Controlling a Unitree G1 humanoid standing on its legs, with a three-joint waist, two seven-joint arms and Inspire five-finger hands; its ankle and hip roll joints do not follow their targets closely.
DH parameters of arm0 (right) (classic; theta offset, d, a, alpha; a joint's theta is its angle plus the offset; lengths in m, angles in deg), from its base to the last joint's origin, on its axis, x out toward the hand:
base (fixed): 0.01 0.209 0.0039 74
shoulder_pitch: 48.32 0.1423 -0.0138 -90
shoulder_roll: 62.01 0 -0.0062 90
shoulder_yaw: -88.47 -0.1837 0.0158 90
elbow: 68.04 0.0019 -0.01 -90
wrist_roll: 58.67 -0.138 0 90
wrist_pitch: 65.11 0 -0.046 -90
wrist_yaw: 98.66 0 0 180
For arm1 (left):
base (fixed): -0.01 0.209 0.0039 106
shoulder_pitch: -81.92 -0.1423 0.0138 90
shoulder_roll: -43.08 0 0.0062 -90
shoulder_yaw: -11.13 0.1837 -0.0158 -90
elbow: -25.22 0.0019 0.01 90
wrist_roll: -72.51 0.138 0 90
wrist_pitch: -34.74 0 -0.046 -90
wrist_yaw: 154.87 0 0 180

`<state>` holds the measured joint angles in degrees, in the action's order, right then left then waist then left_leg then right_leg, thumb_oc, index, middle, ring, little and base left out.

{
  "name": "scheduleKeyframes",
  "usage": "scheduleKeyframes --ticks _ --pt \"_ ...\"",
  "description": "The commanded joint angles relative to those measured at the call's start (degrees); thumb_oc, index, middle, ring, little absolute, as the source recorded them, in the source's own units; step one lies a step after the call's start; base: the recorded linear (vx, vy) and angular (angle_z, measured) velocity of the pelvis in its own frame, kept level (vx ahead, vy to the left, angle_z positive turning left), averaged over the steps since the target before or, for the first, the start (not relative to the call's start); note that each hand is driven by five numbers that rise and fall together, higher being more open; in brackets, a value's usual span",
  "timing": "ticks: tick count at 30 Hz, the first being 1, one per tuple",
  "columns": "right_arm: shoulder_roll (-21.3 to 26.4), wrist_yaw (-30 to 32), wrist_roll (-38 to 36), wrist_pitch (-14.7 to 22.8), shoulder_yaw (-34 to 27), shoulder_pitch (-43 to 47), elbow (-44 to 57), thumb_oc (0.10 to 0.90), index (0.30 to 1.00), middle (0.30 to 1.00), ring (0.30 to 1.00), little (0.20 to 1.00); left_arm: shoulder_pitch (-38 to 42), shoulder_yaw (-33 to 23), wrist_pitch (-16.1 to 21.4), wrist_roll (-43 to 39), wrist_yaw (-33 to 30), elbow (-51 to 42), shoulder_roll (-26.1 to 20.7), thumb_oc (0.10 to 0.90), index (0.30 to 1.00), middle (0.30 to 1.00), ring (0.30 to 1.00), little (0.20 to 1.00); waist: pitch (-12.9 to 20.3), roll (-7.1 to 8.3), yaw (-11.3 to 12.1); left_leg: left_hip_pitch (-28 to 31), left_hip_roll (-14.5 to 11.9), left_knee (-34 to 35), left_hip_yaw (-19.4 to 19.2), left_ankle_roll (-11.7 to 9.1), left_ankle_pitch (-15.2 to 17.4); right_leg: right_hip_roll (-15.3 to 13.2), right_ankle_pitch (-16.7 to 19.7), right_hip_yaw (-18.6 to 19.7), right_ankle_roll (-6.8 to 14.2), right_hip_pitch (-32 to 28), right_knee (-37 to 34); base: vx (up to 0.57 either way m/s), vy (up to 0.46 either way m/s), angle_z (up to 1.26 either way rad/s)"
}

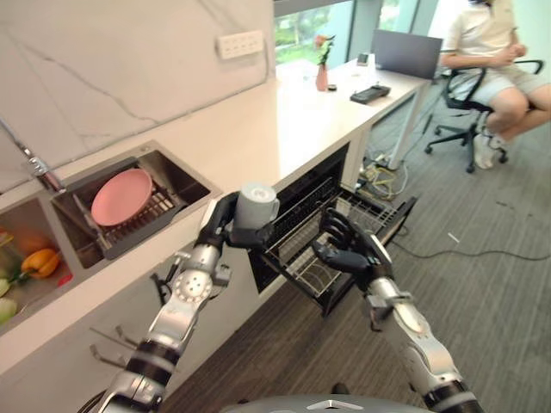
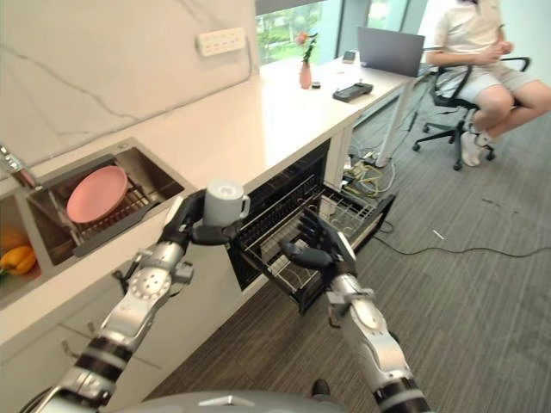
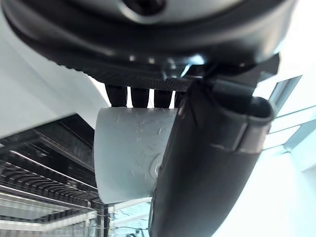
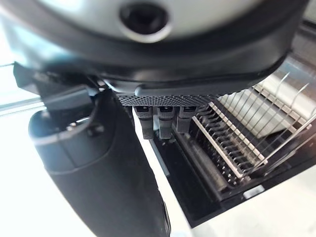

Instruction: Place the dishes in the dishwasher.

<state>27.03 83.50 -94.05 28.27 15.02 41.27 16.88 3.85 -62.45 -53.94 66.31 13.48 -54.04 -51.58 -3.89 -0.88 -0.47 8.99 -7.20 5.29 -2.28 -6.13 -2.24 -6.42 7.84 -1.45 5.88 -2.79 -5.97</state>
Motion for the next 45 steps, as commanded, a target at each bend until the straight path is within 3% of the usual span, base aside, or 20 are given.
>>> scheduleKeyframes --ticks 1,5,13,17,20,23,29,30,33,40,45 --pt "-1.1 3.8 -6.6 7.6 -1.5 10.0 7.5 0.800 0.900 0.900 0.900 0.900 13.2 4.1 4.1 2.4 -5.1 3.0 0.1 0.400 0.300 0.300 0.300 0.300 3.9 0.73 0.4 0.2 1.3 -0.3 -0.6 2.4 4.9 -6.0 -2.4 -1.3 4.8 -0.7 1.0 0.01 -0.024 -0.47" --pt "-2.8 11.8 -3.2 6.9 1.4 19.9 4.0 0.800 0.900 0.900 0.900 0.900 21.6 9.3 2.0 4.3 -11.2 13.2 4.0 0.400 0.300 0.300 0.300 0.300 4.3 0.46 0.2 0.9 1.5 -0.3 -2.0 2.6 5.4 -6.0 -1.5 0.3 4.8 -0.1 1.0 -0.01 -0.019 -0.50" --pt "-12.4 25.7 -0.7 6.7 6.0 36.6 -9.4 0.800 0.900 0.900 0.900 0.900 37.7 13.5 -1.2 4.0 -24.4 38.5 13.9 0.400 0.300 0.300 0.300 0.300 4.0 -0.63 -0.8 0.6 2.1 -0.3 -1.7 3.0 5.2 -5.8 -0.6 1.4 4.3 0.3 1.0 -0.02 0.011 -0.12" --pt "-16.1 31.5 -1.1 7.4 5.5 37.8 -10.9 0.800 0.900 0.900 0.900 0.900 38.3 14.5 -3.4 6.0 -28.9 39.3 16.4 0.400 0.300 0.300 0.300 0.300 4.4 -0.69 -0.8 0.4 2.2 -0.3 -0.6 3.0 5.2 -5.7 -0.9 0.6 3.8 -0.5 1.0 0.02 0.006 0.05" --pt "-17.1 32.5 -0.2 7.4 5.8 37.2 -10.2 0.800 0.900 0.900 0.900 0.900 37.7 14.9 -3.5 6.0 -29.4 38.8 16.9 0.400 0.300 0.300 0.300 0.300 4.5 -0.65 -0.6 0.3 2.3 -0.3 -0.2 3.0 5.2 -5.6 -1.0 0.3 3.7 -0.6 1.0 0.02 0.002 0.06" --pt "-17.5 32.1 -0.1 7.7 6.8 34.7 -9.3 0.800 0.900 0.900 0.900 0.900 37.0 15.2 -3.9 7.5 -30.0 37.5 16.1 0.400 0.300 0.300 0.300 0.300 4.7 -0.63 -0.5 0.1 2.3 -0.3 0.3 3.0 5.1 -5.6 -1.2 -0.1 3.5 -0.9 1.0 0.02 0.007 0.09" --pt "-12.3 27.2 2.6 6.0 7.0 29.0 -7.4 0.800 0.900 0.900 0.900 0.900 33.9 13.4 -3.6 10.5 -28.6 34.4 12.1 0.400 0.300 0.300 0.300 0.300 4.8 -0.49 -0.7 0.0 2.0 -0.3 0.3 2.7 5.0 -5.6 -1.5 -0.8 3.5 -1.0 1.0 0.01 -0.004 0.07" --pt "-9.8 24.8 7.9 4.8 6.9 28.8 -6.7 0.800 0.900 0.900 0.900 0.900 33.0 12.9 -2.9 11.2 -27.4 33.2 11.1 0.400 0.300 0.300 0.300 0.300 4.8 -0.49 -0.8 0.0 1.9 -0.3 0.2 2.7 5.0 -5.6 -1.6 -0.8 3.6 -0.9 1.0 0.00 0.000 0.00" --pt "-4.2 22.6 20.4 5.8 4.9 28.3 -5.1 0.800 0.900 0.900 0.900 0.900 31.4 12.7 -0.4 13.8 -24.3 30.4 8.3 0.400 0.300 0.300 0.300 0.300 4.8 -0.51 -1.0 0.0 1.6 -0.3 0.1 2.6 5.0 -5.7 -2.2 -1.1 3.9 -0.8 1.0 0.01 -0.005 0.02" --pt "-3.6 20.7 14.1 7.3 2.4 23.3 -3.0 0.800 0.900 0.900 0.900 0.900 29.4 10.7 -0.2 12.5 -23.0 28.1 6.1 0.400 0.300 0.300 0.300 0.300 4.8 -0.70 -1.8 0.1 1.5 -0.3 -0.4 2.6 5.2 -5.7 -2.4 -0.9 4.0 -0.6 1.0 0.00 0.000 0.00" --pt "-4.5 16.6 5.4 6.8 3.5 22.6 -8.0 0.800 0.900 0.900 0.900 0.900 28.5 10.1 0.6 8.9 -21.0 26.3 5.9 0.400 0.300 0.300 0.300 0.300 5.2 -0.63 -1.5 0.1 1.5 -0.3 -0.4 2.5 5.4 -5.6 -2.5 -0.9 3.7 -0.7 1.0 0.00 -0.003 -0.02"
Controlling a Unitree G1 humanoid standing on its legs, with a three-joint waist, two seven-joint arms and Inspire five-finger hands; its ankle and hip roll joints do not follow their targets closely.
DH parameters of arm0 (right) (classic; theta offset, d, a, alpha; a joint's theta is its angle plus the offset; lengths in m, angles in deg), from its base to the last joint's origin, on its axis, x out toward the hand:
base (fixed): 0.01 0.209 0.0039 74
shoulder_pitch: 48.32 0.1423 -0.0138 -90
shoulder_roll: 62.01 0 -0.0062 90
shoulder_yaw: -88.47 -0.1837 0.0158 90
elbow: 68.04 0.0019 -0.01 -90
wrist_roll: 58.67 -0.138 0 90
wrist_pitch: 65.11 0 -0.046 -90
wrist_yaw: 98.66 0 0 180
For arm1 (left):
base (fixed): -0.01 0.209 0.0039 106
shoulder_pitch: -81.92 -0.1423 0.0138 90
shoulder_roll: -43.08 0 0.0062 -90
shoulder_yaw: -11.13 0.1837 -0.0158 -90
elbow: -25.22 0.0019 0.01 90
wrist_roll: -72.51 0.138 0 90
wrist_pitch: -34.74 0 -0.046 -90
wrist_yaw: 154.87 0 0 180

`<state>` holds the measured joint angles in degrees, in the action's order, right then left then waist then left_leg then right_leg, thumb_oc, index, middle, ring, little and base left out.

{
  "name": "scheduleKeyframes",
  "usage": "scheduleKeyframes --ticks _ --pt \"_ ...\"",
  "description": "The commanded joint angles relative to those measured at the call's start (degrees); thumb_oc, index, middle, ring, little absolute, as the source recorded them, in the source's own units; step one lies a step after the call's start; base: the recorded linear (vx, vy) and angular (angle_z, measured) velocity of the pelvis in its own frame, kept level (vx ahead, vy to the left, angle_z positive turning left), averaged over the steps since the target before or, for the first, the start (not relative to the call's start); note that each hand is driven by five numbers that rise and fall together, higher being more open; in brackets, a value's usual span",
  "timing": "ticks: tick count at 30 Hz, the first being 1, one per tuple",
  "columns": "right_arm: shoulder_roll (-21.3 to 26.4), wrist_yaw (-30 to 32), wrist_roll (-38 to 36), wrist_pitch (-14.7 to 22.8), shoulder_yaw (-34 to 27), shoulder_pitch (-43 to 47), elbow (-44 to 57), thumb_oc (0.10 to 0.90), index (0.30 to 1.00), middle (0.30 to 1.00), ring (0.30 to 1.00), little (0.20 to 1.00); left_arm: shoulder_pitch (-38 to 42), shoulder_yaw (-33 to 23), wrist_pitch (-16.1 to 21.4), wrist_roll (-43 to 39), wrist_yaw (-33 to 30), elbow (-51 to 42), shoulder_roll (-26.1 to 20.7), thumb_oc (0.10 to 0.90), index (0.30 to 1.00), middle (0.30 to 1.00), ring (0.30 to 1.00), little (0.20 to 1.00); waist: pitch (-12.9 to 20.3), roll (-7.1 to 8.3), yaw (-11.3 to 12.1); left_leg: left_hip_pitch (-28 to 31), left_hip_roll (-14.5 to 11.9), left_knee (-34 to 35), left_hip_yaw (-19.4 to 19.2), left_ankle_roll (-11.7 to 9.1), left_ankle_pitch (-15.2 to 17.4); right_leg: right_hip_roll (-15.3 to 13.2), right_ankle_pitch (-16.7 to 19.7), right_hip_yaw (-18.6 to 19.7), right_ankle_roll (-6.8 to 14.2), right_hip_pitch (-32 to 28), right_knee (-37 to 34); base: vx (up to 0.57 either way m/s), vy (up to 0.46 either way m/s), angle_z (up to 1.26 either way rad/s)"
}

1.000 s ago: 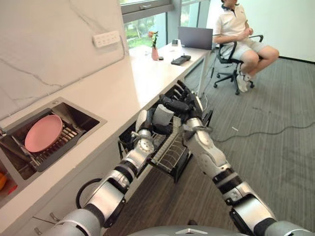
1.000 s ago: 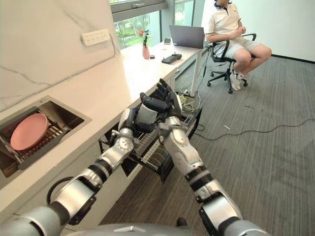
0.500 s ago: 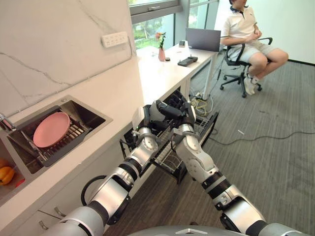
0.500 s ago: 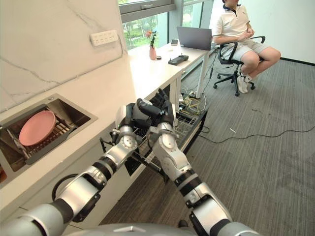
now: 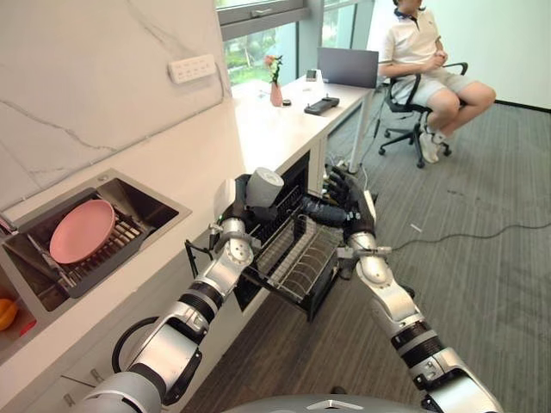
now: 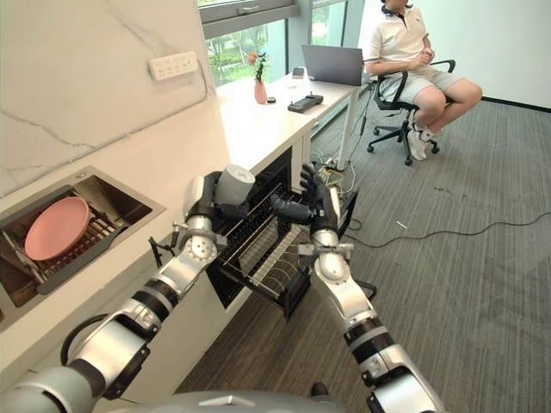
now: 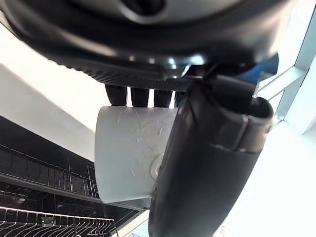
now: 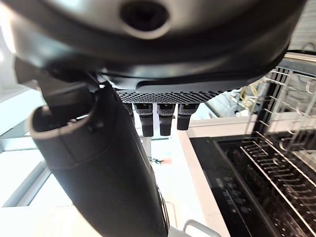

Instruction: Place the dishes in the dishwasher.

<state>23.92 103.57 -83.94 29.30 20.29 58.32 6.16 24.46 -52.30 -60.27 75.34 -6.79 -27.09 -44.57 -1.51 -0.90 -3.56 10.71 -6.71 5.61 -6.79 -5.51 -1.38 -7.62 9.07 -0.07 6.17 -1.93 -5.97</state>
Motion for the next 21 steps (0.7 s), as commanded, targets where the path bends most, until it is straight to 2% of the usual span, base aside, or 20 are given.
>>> scheduleKeyframes --ticks 1,6,9,12,21 --pt "-1.3 -3.5 -4.8 5.8 -1.7 5.6 2.7 0.800 0.900 0.900 0.900 0.900 7.8 0.0 6.9 -0.1 -0.7 -0.7 -1.1 0.400 0.300 0.300 0.300 0.300 2.8 -0.61 1.6 -1.6 1.0 -0.6 4.1 1.9 4.5 -4.4 -3.8 -2.3 3.5 -1.5 1.0 0.00 0.000 0.00" --pt "-3.9 -6.4 -14.3 6.8 -2.5 6.4 -1.4 0.800 0.900 0.900 0.900 0.900 7.2 0.6 7.6 -5.0 2.1 -3.0 0.6 0.400 0.300 0.300 0.300 0.300 3.0 -0.59 2.5 -1.8 1.0 -0.6 5.2 2.0 4.4 -4.5 -4.1 -3.3 3.3 -2.1 1.0 0.00 0.001 0.07" --pt "-4.8 -7.0 -17.4 7.3 -3.2 7.1 -2.7 0.800 0.900 0.900 0.900 0.900 7.3 0.8 7.7 -7.4 3.4 -3.2 1.3 0.400 0.300 0.300 0.300 0.300 3.1 -0.57 2.8 -2.0 1.1 -0.6 5.4 1.9 4.3 -4.6 -4.2 -3.6 3.3 -2.2 1.0 0.00 -0.002 0.10" --pt "-5.0 -8.1 -19.8 7.5 -4.2 8.7 -4.9 0.800 0.900 0.900 0.900 0.900 7.1 1.4 8.1 -9.5 5.7 -4.4 1.8 0.400 0.300 0.300 0.300 0.300 3.2 -0.56 3.3 -2.1 1.1 -0.6 5.7 1.9 4.3 -4.8 -4.3 -4.1 3.4 -2.3 1.0 0.00 0.003 0.03" --pt "-4.5 -10.6 -23.2 7.5 -5.4 9.9 -6.5 0.800 0.900 0.900 0.900 0.900 6.9 3.2 8.2 -9.1 9.0 -6.1 1.9 0.400 0.300 0.300 0.300 0.300 3.2 -0.41 4.4 -2.7 1.1 -0.6 6.9 1.8 3.9 -5.0 -4.9 -5.6 3.3 -2.5 1.0 0.00 -0.003 0.09"
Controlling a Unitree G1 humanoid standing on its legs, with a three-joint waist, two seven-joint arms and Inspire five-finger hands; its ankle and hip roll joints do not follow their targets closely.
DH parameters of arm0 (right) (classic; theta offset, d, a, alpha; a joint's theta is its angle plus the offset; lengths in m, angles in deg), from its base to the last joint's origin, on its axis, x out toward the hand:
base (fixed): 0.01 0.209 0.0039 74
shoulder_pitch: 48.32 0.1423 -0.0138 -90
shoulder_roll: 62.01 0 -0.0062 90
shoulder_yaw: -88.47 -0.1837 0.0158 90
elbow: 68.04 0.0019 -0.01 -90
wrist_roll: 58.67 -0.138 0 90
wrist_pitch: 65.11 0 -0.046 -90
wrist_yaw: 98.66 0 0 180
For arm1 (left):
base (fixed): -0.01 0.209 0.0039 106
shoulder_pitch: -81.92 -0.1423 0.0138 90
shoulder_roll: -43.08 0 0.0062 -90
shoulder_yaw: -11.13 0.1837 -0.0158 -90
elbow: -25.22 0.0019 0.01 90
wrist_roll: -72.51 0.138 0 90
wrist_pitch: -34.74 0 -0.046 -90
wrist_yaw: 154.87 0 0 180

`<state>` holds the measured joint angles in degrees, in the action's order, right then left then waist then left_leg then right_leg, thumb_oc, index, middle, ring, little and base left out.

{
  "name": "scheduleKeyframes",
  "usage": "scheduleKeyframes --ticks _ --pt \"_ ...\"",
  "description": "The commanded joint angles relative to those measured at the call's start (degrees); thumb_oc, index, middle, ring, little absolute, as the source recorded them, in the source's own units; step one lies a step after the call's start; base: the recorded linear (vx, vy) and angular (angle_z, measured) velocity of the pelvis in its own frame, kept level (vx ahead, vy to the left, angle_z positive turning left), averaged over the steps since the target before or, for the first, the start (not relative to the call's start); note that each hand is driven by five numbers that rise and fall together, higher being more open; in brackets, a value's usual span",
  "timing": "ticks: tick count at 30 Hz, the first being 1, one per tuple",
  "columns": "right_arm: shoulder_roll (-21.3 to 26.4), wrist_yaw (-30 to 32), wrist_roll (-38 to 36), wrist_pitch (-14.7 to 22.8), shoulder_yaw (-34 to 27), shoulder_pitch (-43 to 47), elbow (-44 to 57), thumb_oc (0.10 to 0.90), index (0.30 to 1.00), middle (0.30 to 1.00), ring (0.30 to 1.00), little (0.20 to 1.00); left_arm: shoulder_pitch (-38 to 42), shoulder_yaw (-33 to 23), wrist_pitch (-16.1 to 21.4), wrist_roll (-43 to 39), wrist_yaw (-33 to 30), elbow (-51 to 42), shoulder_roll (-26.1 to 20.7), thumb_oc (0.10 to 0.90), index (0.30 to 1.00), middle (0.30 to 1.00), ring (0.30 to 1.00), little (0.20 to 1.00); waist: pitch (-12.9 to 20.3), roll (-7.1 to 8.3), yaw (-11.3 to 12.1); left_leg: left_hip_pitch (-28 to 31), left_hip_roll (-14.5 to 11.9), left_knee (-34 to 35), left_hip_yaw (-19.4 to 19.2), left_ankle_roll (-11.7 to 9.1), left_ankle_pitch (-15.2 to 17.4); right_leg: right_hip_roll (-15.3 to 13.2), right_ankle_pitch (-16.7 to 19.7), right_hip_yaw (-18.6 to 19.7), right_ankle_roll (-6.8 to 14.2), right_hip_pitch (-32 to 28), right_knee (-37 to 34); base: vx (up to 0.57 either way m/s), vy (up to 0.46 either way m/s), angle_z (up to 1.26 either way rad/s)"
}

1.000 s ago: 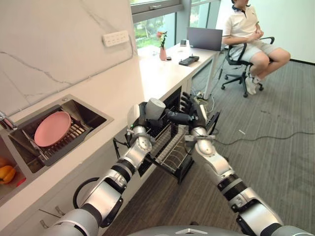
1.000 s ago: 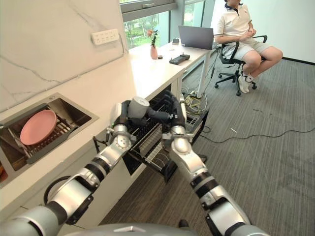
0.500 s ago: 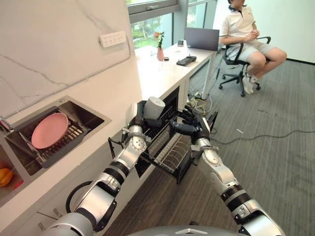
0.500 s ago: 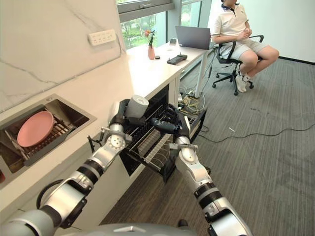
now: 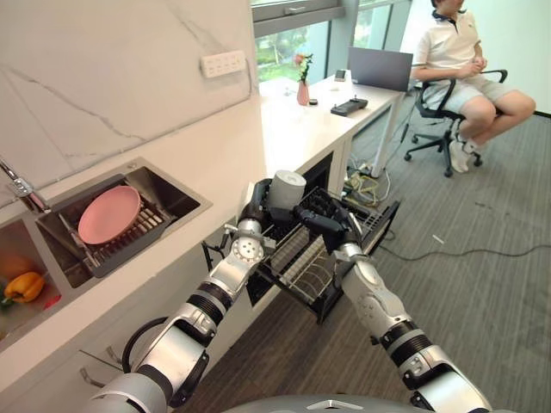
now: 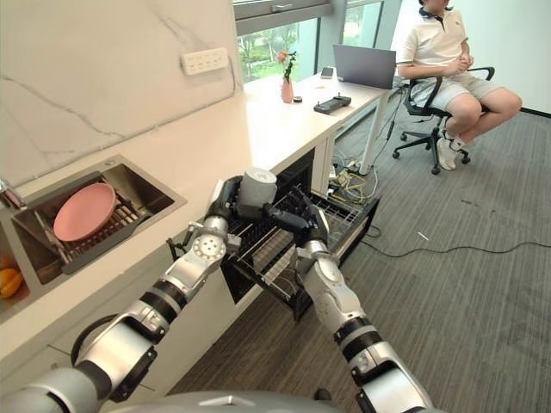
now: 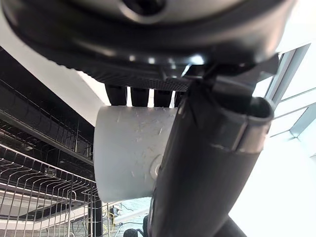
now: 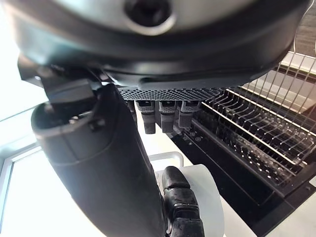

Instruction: Place the dishes in the dishwasher.

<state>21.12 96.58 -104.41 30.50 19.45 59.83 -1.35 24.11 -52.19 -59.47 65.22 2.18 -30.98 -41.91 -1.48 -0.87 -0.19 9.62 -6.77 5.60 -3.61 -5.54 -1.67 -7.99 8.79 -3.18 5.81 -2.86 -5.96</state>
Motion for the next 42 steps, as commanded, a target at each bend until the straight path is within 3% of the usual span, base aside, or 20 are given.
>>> scheduleKeyframes --ticks 1,8,16,28,36,39,42 --pt "-1.7 -3.7 -2.9 6.4 -4.6 8.4 0.9 0.800 0.900 0.900 0.900 0.900 7.3 3.3 7.4 1.0 0.3 -2.1 -0.7 0.400 0.300 0.300 0.300 0.300 3.2 -0.45 1.0 -1.7 1.1 -0.6 3.8 1.8 4.2 -4.6 -4.6 -2.6 3.7 -1.6 1.0 0.00 -0.011 0.07" --pt "0.8 -5.6 -1.9 4.4 -2.8 10.0 -0.4 0.800 0.900 0.900 0.900 0.900 7.6 4.9 7.5 2.2 2.0 -2.5 -1.0 0.400 0.300 0.300 0.300 0.300 2.9 -0.16 1.6 -2.2 1.2 -0.6 4.5 1.8 3.9 -4.6 -4.8 -3.1 3.6 -1.7 1.0 0.00 -0.007 0.08" --pt "0.5 -9.1 -7.1 4.2 -1.4 11.5 -0.4 0.800 0.900 0.900 0.900 0.900 7.5 6.5 7.7 2.8 3.8 -2.5 -0.3 0.400 0.300 0.300 0.300 0.300 2.6 0.14 2.0 -2.5 1.2 -0.6 5.1 1.7 3.8 -4.7 -4.9 -3.7 3.6 -2.0 1.0 0.00 -0.002 0.00" --pt "2.4 -12.4 -7.5 0.4 2.8 13.9 -4.3 0.800 0.900 0.900 0.900 0.900 8.1 8.6 8.4 1.9 8.1 -5.1 -1.0 0.400 0.300 0.300 0.300 0.300 2.2 0.41 2.4 -2.9 1.2 -0.6 5.1 1.6 3.6 -4.6 -4.8 -3.9 3.6 -1.7 1.0 0.00 -0.001 0.01" --pt "4.9 -13.4 -5.4 -1.2 4.2 15.4 -4.5 0.800 0.900 0.900 0.900 0.900 7.0 9.4 8.5 4.1 9.9 -7.7 -3.2 0.400 0.300 0.300 0.300 0.300 2.0 0.49 2.6 -3.0 1.2 -0.6 5.2 1.5 3.6 -4.6 -4.7 -3.9 3.6 -1.6 1.0 0.00 0.000 0.00" --pt "9.2 -15.9 -1.2 -2.8 6.9 17.7 -4.1 0.800 0.900 0.900 0.900 0.900 5.2 10.4 9.6 1.6 14.2 -11.2 -4.3 0.400 0.300 0.300 0.300 0.300 1.7 0.68 2.7 -3.2 1.3 -0.6 5.3 1.4 3.5 -4.6 -4.7 -3.9 3.6 -1.5 1.0 0.00 0.000 0.00" --pt "10.7 -16.3 0.9 -3.2 7.3 18.5 -4.5 0.800 0.900 0.900 0.900 0.900 4.3 10.7 9.8 0.4 15.6 -13.1 -5.0 0.400 0.300 0.300 0.300 0.300 1.7 0.73 2.6 -3.2 1.2 -0.6 5.3 1.4 3.6 -4.6 -4.6 -3.8 3.6 -1.5 1.0 0.00 0.002 0.04"
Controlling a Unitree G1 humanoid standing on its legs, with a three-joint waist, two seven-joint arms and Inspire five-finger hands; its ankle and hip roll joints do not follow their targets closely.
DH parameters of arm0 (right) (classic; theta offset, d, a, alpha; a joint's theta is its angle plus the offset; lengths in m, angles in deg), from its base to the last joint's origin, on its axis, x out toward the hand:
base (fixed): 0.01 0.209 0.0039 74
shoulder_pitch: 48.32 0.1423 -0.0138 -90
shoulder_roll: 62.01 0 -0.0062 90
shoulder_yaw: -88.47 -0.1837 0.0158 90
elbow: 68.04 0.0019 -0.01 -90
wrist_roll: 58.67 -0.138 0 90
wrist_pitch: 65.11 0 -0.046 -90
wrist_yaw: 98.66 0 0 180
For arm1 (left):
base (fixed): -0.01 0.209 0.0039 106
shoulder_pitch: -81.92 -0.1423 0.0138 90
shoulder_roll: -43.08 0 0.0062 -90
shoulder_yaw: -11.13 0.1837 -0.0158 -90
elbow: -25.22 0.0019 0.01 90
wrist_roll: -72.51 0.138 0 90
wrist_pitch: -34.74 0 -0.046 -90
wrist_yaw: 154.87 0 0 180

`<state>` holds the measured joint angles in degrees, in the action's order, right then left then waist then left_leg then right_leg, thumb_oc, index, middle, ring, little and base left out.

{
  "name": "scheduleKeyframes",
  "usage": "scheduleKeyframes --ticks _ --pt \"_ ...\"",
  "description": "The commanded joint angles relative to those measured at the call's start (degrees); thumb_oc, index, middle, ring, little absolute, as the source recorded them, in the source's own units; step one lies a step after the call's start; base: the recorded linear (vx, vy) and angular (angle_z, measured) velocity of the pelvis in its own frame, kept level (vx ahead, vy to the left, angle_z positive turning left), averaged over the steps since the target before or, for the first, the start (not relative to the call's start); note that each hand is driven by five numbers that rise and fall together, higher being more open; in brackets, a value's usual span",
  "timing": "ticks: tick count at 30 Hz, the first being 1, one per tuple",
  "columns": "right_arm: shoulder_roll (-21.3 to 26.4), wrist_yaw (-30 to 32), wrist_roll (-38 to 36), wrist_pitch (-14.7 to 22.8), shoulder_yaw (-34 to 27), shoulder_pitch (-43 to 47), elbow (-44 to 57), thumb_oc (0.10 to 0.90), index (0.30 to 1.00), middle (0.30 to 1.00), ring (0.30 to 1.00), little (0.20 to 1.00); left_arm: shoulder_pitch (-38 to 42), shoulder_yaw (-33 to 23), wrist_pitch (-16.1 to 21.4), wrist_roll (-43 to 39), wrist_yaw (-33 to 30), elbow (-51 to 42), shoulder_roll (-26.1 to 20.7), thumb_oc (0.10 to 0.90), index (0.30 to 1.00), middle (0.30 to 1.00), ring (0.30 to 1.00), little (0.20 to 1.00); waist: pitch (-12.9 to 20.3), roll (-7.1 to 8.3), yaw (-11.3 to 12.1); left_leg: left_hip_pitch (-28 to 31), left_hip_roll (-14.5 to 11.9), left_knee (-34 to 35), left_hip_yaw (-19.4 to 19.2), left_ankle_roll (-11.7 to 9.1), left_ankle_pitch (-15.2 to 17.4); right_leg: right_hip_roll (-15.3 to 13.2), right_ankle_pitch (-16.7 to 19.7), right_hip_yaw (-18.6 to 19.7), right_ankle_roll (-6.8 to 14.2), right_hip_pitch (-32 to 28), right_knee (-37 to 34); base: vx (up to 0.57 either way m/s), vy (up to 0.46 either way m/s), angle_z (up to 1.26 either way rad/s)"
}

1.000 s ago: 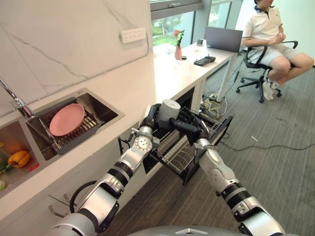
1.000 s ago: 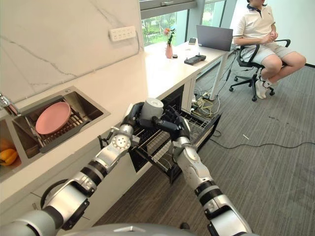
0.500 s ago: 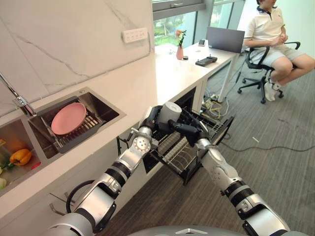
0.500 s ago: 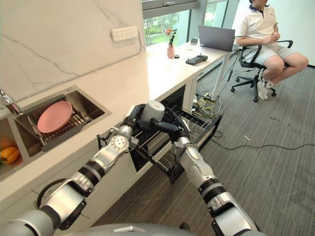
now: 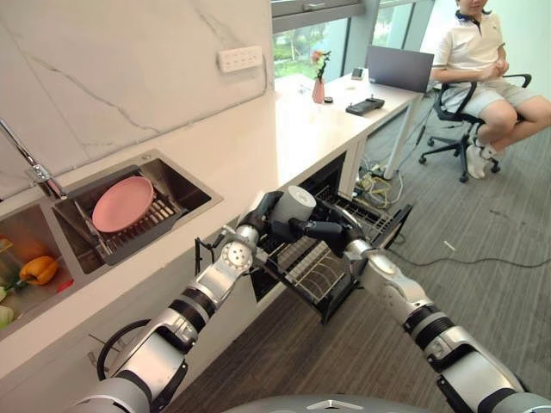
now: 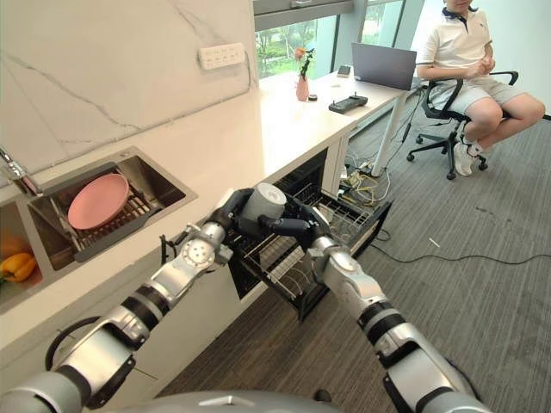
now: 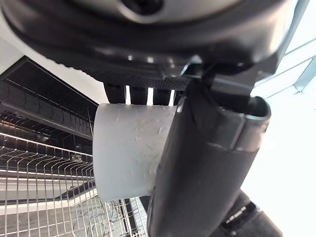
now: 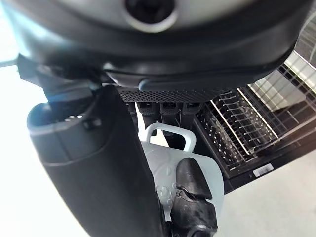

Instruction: Place the dishes in the dishwasher.

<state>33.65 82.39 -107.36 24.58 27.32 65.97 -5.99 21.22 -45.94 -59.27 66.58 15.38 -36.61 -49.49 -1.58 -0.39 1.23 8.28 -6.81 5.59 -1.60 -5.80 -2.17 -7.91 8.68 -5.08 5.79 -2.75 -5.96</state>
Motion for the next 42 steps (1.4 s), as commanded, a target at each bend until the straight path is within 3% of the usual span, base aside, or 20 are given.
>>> scheduleKeyframes --ticks 1,6,16,17,18,19,20,27,35,38,39,42 --pt "-1.8 -2.1 3.9 2.7 -0.6 12.3 0.2 0.800 0.900 0.900 0.900 0.900 7.2 4.5 9.6 -1.0 2.4 -7.5 2.5 0.400 0.300 0.300 0.300 0.300 1.7 0.25 1.2 -1.8 1.3 -0.6 3.3 1.7 4.1 -4.7 -4.5 -1.9 3.7 -1.6 1.0 0.01 0.006 0.06" --pt "0.0 -4.4 7.5 2.6 0.3 13.8 -1.9 0.800 0.900 0.900 0.900 0.900 5.0 4.6 11.2 -7.9 6.4 -13.5 0.4 0.400 0.300 0.300 0.300 0.300 1.6 0.08 1.4 -1.9 1.3 -0.6 3.3 1.8 4.2 -4.8 -4.5 -1.9 3.8 -1.6 1.0 0.00 0.000 0.00" --pt "-1.7 -5.8 7.3 3.2 0.8 13.3 -0.8 0.800 0.900 0.900 0.900 0.900 4.2 3.1 11.7 -9.9 6.7 -15.3 0.1 0.400 0.300 0.300 0.300 0.300 1.5 0.21 1.4 -1.8 1.2 -0.6 3.3 1.8 4.2 -4.8 -4.6 -1.9 3.8 -1.8 1.0 0.00 0.000 0.00" --pt "-1.8 -6.0 7.4 3.3 0.8 13.1 -0.6 0.618 0.627 0.627 0.627 0.627 4.1 3.2 11.8 -10.4 6.9 -15.4 0.3 0.400 0.300 0.300 0.300 0.300 1.5 0.19 1.4 -1.8 1.2 -0.6 3.3 1.8 4.3 -4.8 -4.7 -1.9 3.8 -1.8 1.0 0.00 0.000 0.00" --pt "-2.0 -6.0 7.3 3.3 0.8 12.8 -0.6 0.595 0.592 0.592 0.592 0.592 4.1 3.2 11.9 -10.8 7.0 -15.7 0.4 0.400 0.300 0.300 0.300 0.300 1.5 0.18 1.4 -1.8 1.2 -0.6 3.3 1.8 4.3 -4.8 -4.7 -1.9 3.8 -1.9 1.0 0.00 0.000 0.00" --pt "-2.2 -6.1 7.2 3.4 0.8 12.6 -0.6 0.535 0.502 0.502 0.502 0.502 3.9 3.2 12.1 -11.4 7.1 -16.0 0.5 0.400 0.300 0.300 0.300 0.300 1.6 0.19 1.4 -1.8 1.2 -0.6 3.3 1.8 4.3 -4.8 -4.7 -1.9 3.8 -1.9 1.0 0.00 0.000 0.00" --pt "-2.4 -6.1 7.1 3.4 0.7 12.2 -0.6 0.400 0.300 0.300 0.300 0.300 3.7 3.2 12.1 -12.0 7.4 -16.4 0.5 0.400 0.300 0.300 0.300 0.300 1.6 0.18 1.4 -1.7 1.2 -0.6 3.3 1.9 4.3 -4.8 -4.8 -1.9 3.7 -2.0 1.0 0.00 0.000 0.00" --pt "-4.5 -5.7 5.3 4.6 -1.3 9.9 0.0 0.400 0.300 0.300 0.300 0.300 2.9 2.8 12.5 -13.7 7.4 -17.0 1.0 0.400 0.300 0.300 0.300 0.300 1.6 0.02 1.2 -1.6 1.2 -0.6 3.3 1.9 4.4 -4.9 -4.9 -2.0 3.7 -2.1 1.0 0.00 0.000 0.00" --pt "-8.5 -1.0 4.3 9.6 -7.7 6.5 4.0 0.400 0.300 0.300 0.300 0.300 1.7 1.5 13.1 -14.2 5.6 -16.8 1.6 0.400 0.300 0.300 0.300 0.300 1.9 -0.39 0.8 -1.1 1.3 -0.6 3.2 2.2 4.9 -5.0 -5.0 -2.0 3.7 -2.4 1.0 0.00 0.000 0.00" --pt "-10.2 1.8 4.4 11.5 -10.0 6.1 5.3 0.400 0.300 0.300 0.300 0.300 1.5 1.3 13.0 -13.5 4.5 -16.8 1.6 0.626 0.639 0.639 0.639 0.639 2.0 -0.58 0.6 -0.9 1.3 -0.6 3.2 2.3 5.0 -5.0 -5.1 -1.9 3.7 -2.5 1.0 0.00 0.000 0.00" --pt "-10.7 3.2 4.4 12.3 -10.8 6.1 5.7 0.400 0.300 0.300 0.300 0.300 1.6 1.4 13.1 -13.4 4.1 -17.0 1.5 0.800 0.900 0.900 0.900 0.900 2.0 -0.69 0.5 -0.9 1.3 -0.6 3.1 2.3 5.0 -5.0 -5.1 -1.8 3.7 -2.4 1.0 0.00 0.000 0.00" --pt "-11.7 7.1 7.2 13.3 -12.9 6.1 6.4 0.400 0.300 0.300 0.300 0.300 1.5 1.6 13.0 -12.8 3.2 -18.0 0.9 0.800 0.900 0.900 0.900 0.900 2.2 -1.05 0.3 -0.8 1.4 -0.6 3.1 2.4 5.2 -4.9 -5.1 -1.7 3.7 -2.5 1.0 0.00 0.000 0.00"
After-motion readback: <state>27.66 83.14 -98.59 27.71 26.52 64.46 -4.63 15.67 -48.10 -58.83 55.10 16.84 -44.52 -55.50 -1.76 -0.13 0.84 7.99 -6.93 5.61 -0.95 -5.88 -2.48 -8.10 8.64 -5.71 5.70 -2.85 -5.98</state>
